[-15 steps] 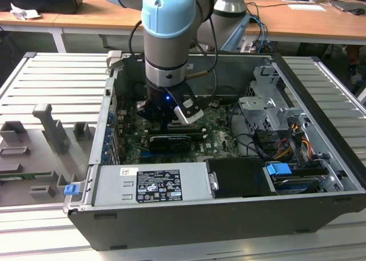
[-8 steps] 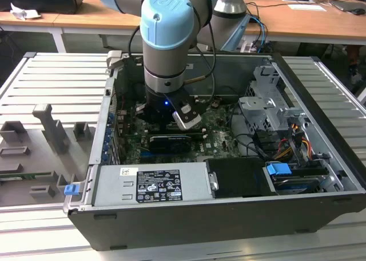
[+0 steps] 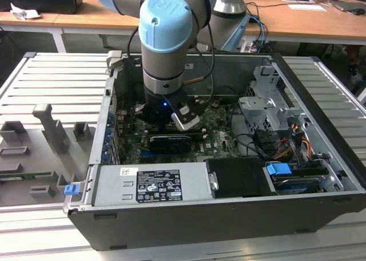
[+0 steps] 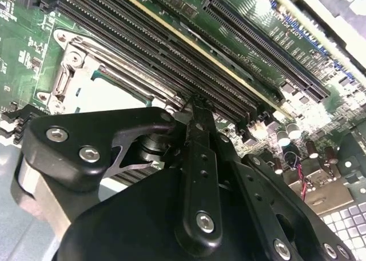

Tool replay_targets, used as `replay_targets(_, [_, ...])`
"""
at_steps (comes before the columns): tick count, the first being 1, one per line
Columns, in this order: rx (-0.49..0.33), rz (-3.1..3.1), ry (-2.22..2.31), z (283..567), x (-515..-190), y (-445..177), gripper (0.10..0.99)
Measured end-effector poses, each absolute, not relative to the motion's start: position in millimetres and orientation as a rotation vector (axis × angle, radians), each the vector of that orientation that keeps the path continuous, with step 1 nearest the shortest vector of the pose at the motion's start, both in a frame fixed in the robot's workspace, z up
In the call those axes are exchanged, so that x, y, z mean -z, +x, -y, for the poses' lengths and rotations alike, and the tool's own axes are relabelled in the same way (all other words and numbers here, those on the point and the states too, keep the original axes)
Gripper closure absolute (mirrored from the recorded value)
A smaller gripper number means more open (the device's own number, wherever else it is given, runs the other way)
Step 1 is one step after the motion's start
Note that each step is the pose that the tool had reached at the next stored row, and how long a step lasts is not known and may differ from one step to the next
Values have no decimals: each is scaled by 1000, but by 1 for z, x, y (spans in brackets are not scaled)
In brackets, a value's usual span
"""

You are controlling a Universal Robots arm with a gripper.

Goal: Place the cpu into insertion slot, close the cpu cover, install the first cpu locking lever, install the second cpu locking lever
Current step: 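Install the second cpu locking lever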

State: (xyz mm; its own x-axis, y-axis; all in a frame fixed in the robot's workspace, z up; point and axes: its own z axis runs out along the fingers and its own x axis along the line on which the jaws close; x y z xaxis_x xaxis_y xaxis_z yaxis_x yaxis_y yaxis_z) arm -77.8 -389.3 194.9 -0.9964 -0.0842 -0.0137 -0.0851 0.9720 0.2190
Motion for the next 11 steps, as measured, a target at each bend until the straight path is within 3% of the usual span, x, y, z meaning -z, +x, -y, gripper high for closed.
replay_targets(11, [-352,-3114,-134,389,-207,-78,980])
